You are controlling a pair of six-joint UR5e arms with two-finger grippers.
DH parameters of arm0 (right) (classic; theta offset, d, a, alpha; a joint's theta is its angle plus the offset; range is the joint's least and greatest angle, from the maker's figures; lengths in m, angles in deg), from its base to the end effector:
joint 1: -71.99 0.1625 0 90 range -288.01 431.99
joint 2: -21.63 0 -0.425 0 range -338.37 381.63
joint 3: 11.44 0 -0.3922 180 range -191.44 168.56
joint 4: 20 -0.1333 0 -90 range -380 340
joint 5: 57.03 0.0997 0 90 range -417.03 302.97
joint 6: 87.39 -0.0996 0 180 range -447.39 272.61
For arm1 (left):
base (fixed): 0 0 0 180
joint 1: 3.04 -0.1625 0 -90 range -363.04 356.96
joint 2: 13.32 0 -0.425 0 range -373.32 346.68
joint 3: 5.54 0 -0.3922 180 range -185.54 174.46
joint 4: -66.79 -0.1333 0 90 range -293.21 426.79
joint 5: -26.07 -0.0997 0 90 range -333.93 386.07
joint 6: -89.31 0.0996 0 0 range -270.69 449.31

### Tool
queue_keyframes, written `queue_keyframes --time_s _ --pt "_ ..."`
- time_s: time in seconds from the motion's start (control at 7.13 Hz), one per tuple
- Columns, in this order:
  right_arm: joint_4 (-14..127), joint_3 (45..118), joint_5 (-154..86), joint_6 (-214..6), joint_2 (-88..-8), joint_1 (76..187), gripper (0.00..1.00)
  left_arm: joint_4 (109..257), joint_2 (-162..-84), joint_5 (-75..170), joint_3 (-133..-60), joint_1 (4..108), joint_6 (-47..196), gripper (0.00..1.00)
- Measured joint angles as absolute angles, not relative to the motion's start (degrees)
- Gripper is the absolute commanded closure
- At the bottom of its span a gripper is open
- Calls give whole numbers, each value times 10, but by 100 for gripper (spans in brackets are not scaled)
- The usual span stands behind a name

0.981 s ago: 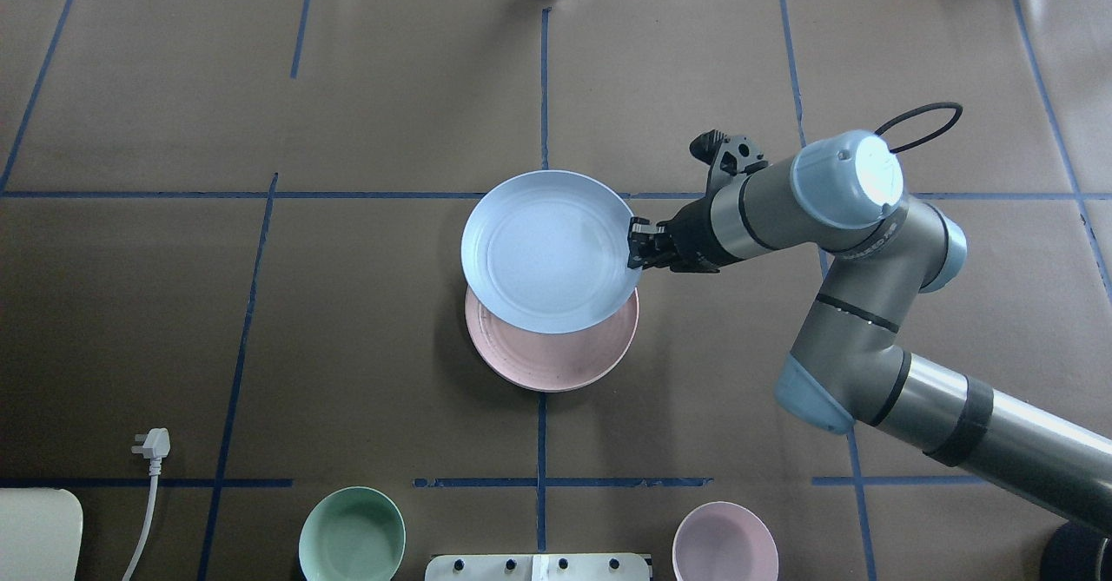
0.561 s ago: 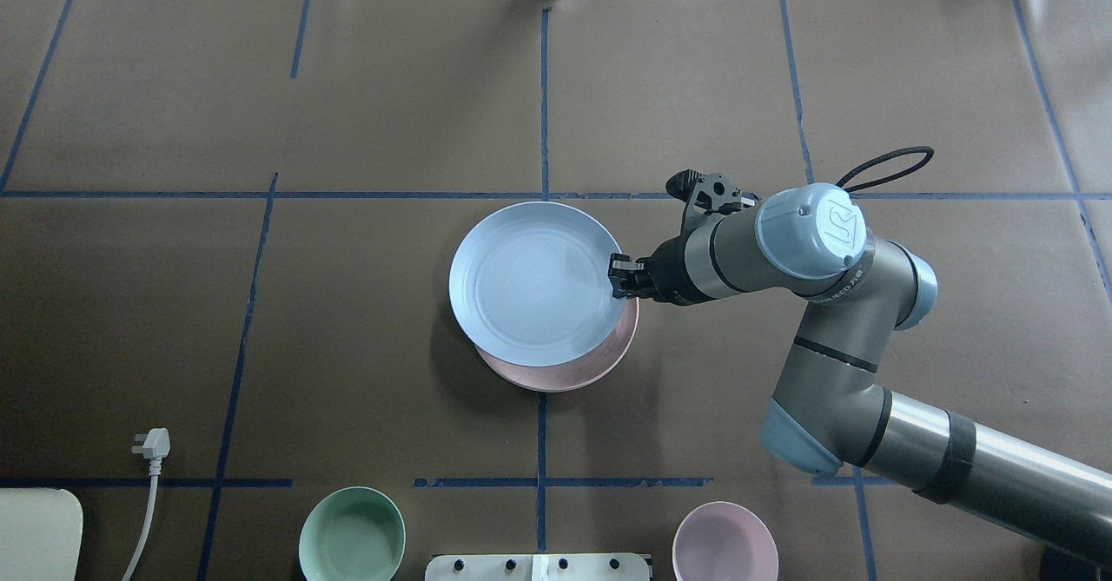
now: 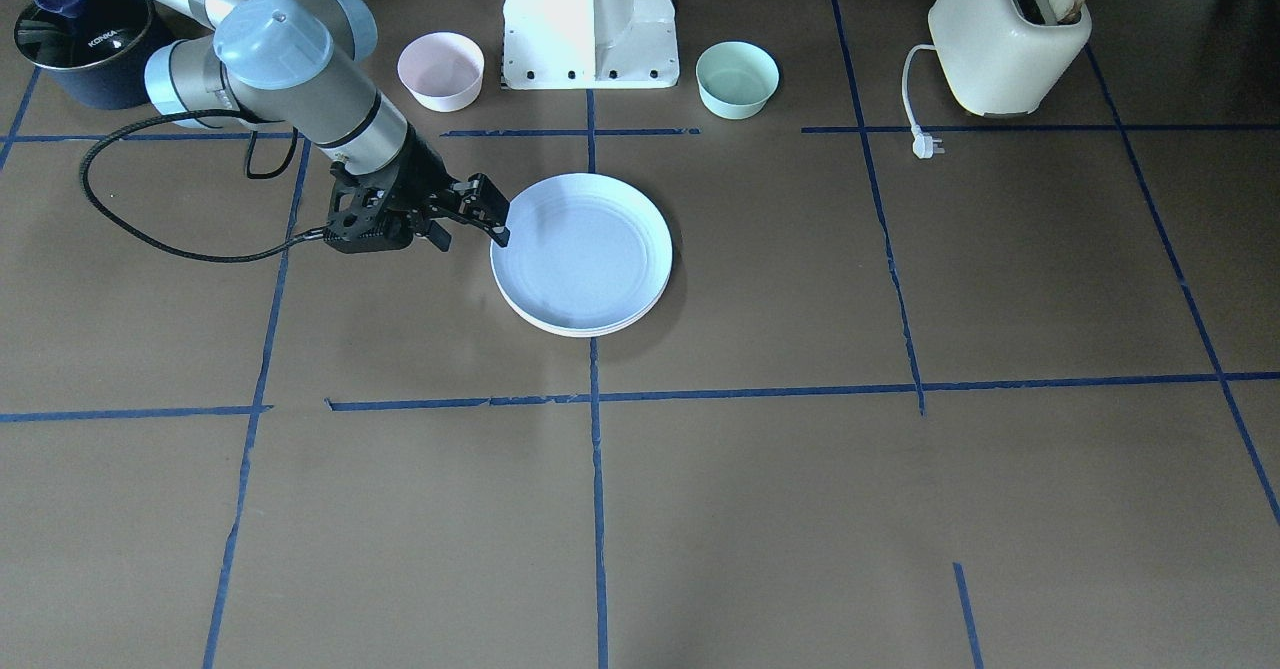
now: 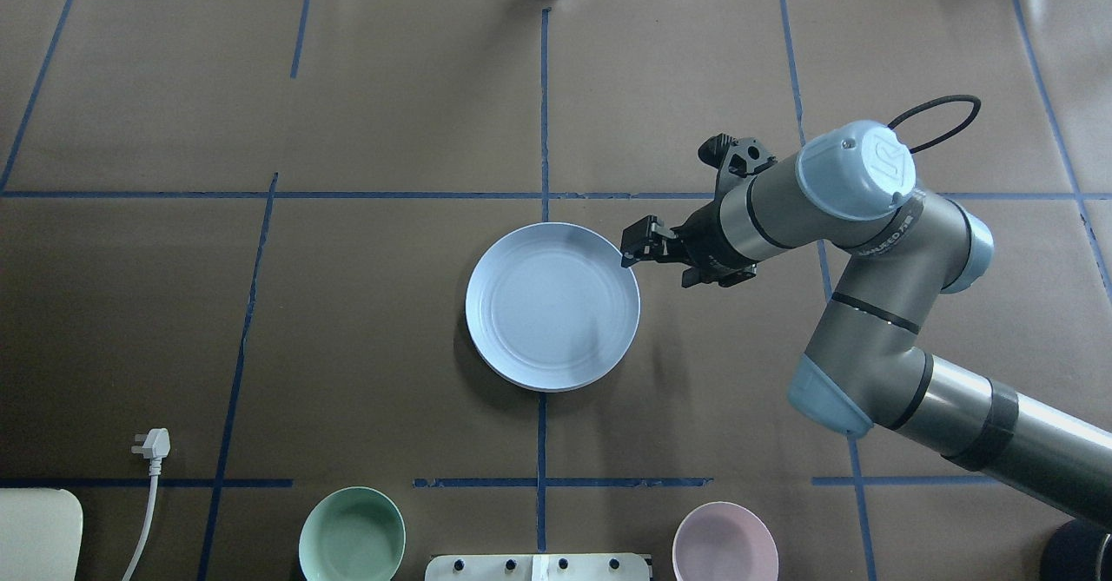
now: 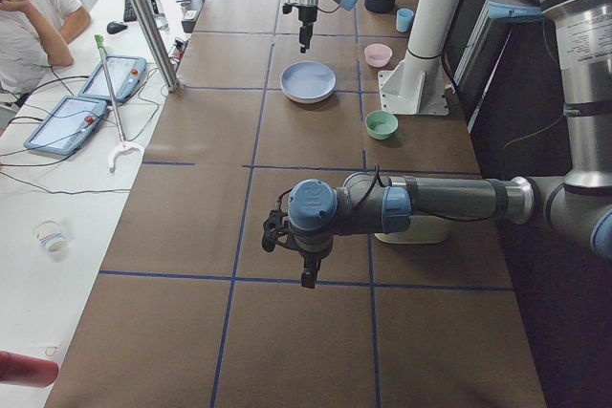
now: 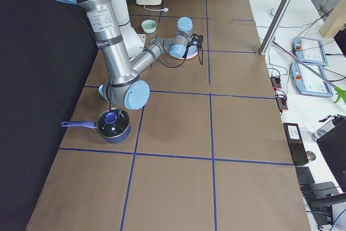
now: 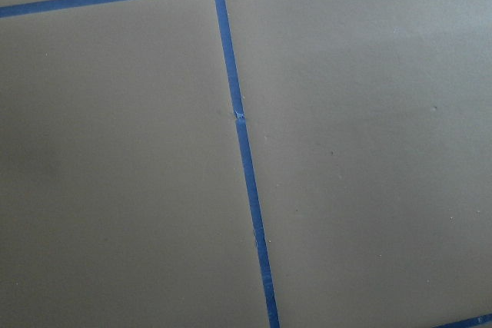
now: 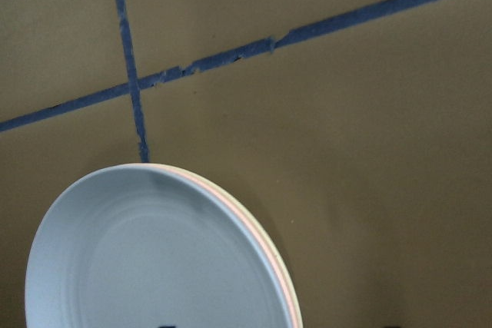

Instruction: Stack three plates with pink and blue

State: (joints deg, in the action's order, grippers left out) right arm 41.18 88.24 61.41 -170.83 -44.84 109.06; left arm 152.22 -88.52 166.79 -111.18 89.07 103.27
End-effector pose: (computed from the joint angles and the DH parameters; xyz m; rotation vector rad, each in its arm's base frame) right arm -0.4445 -0.4434 0.2904 -0.0208 -1.1478 0.2043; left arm -0.0701 -0.3767 0.6371 0.0636 0.8858 0.1643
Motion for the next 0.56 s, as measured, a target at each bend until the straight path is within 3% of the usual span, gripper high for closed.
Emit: queue_keyframes --time_s 0.56 --pt "533 877 697 -1419 -505 1240 0 1520 -905 1643 -1109 888 984 0"
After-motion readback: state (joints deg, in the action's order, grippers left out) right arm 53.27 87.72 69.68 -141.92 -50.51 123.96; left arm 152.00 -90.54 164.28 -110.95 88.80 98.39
